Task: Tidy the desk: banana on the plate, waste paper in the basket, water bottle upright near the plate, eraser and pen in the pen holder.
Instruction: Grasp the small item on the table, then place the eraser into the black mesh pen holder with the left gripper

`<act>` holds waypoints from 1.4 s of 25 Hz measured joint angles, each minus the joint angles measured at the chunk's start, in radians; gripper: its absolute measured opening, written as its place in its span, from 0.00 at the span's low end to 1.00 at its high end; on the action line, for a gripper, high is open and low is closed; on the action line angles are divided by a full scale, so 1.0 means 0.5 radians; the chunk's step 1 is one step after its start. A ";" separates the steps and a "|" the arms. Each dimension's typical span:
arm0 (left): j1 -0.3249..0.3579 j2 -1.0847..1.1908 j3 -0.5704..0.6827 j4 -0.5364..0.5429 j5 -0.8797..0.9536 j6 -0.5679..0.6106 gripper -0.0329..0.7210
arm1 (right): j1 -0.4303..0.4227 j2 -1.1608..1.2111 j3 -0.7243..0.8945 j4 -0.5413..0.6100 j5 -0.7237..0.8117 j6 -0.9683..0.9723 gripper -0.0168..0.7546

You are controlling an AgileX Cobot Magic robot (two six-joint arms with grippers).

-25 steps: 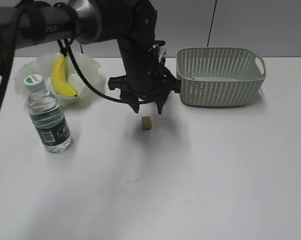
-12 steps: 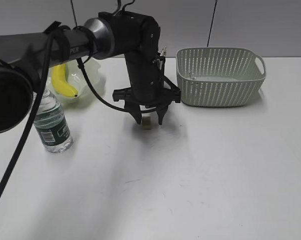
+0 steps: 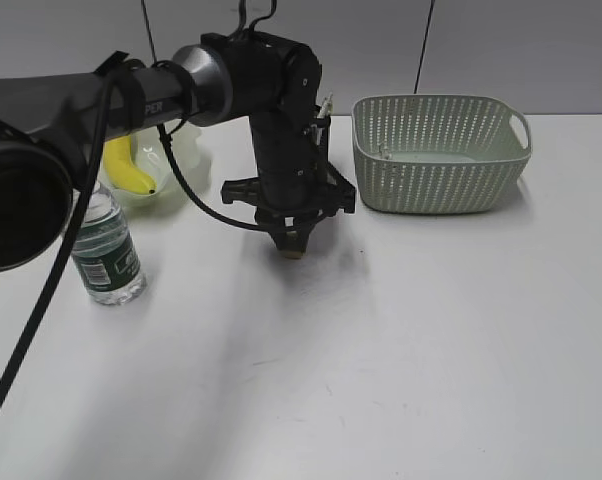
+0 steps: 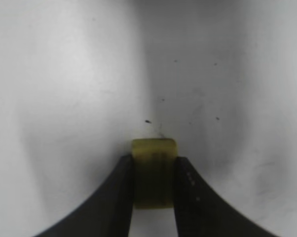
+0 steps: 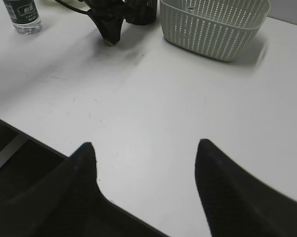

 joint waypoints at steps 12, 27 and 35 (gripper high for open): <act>-0.003 -0.129 -0.099 -0.118 0.018 0.091 0.29 | 0.000 0.000 0.000 0.000 -0.002 0.000 0.67; 0.254 -0.445 -0.115 -0.144 -0.260 0.093 0.29 | 0.000 0.000 0.000 0.000 -0.002 0.000 0.67; 0.281 -0.314 -0.113 -0.281 -0.607 0.093 0.29 | 0.000 0.000 0.000 0.000 -0.002 0.000 0.67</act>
